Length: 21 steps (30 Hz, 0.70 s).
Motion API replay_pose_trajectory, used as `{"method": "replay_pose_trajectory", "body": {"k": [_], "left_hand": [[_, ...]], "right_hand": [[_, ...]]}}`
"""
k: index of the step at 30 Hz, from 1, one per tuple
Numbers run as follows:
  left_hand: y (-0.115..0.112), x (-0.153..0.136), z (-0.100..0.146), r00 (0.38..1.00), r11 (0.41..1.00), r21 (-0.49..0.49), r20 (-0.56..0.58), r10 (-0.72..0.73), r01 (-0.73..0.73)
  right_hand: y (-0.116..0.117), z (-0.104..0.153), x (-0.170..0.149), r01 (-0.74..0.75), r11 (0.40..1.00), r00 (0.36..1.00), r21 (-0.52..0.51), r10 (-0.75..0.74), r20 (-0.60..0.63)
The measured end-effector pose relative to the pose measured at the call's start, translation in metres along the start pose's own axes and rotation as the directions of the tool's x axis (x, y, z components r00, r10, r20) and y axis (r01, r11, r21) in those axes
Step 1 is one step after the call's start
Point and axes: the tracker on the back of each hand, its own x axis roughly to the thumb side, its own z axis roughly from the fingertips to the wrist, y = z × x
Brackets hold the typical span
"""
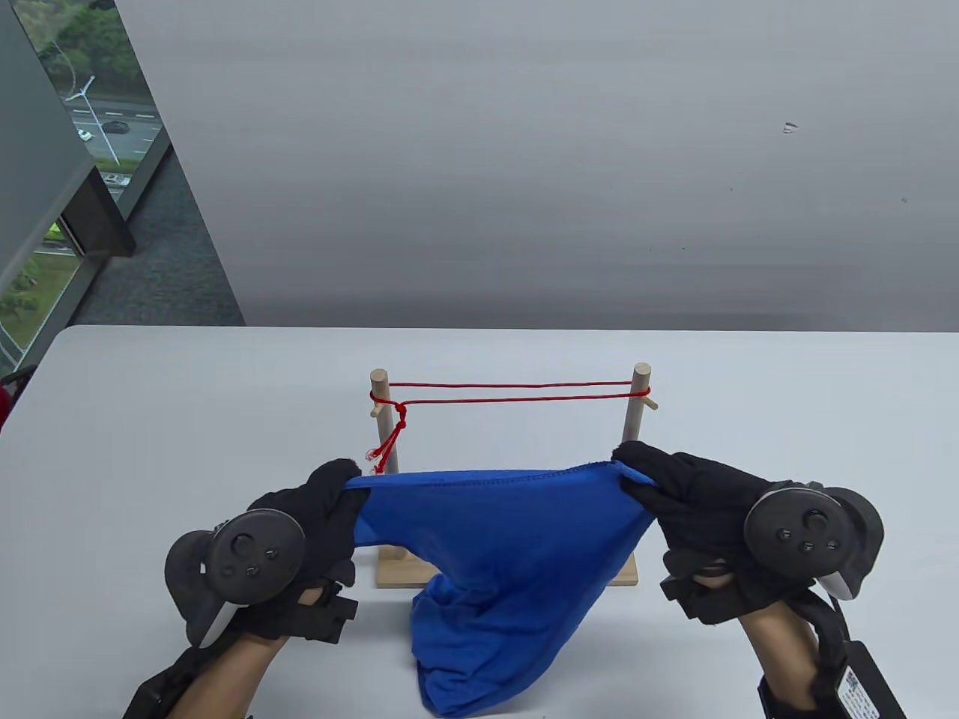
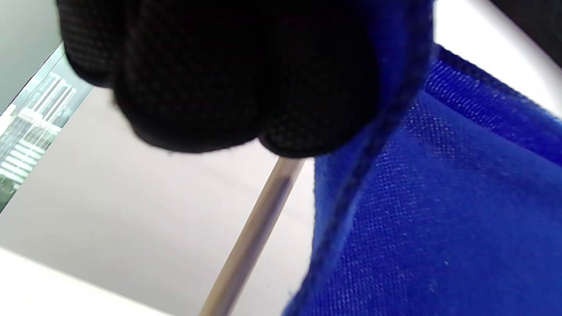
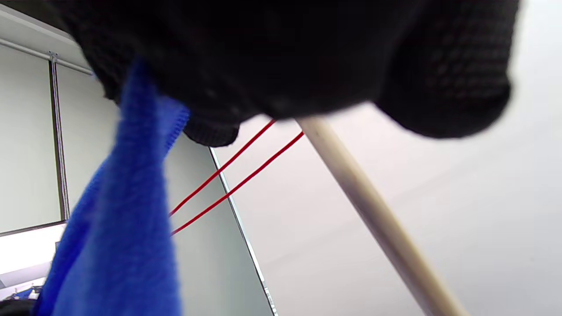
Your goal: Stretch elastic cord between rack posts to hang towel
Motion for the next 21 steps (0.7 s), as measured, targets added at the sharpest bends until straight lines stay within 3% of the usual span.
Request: {"method": "replay_pose_trajectory", "body": {"k": [10,21], "left_hand": [[0.035,0.018,-0.006,0.994,0.987,0.153,0.089,-0.066,0.052],[0.072,0.036,-0.028,0.986,0.967,0.245,0.125,-0.108,0.075]], "right_hand": [[-0.012,-0.008,0.009,0.128,0.988,0.989,-0.081,-0.121,0.080],[-0.034,-0.031,0.025,0.113,0.978,0.983,-0.176,-0.085,0.160]]}}
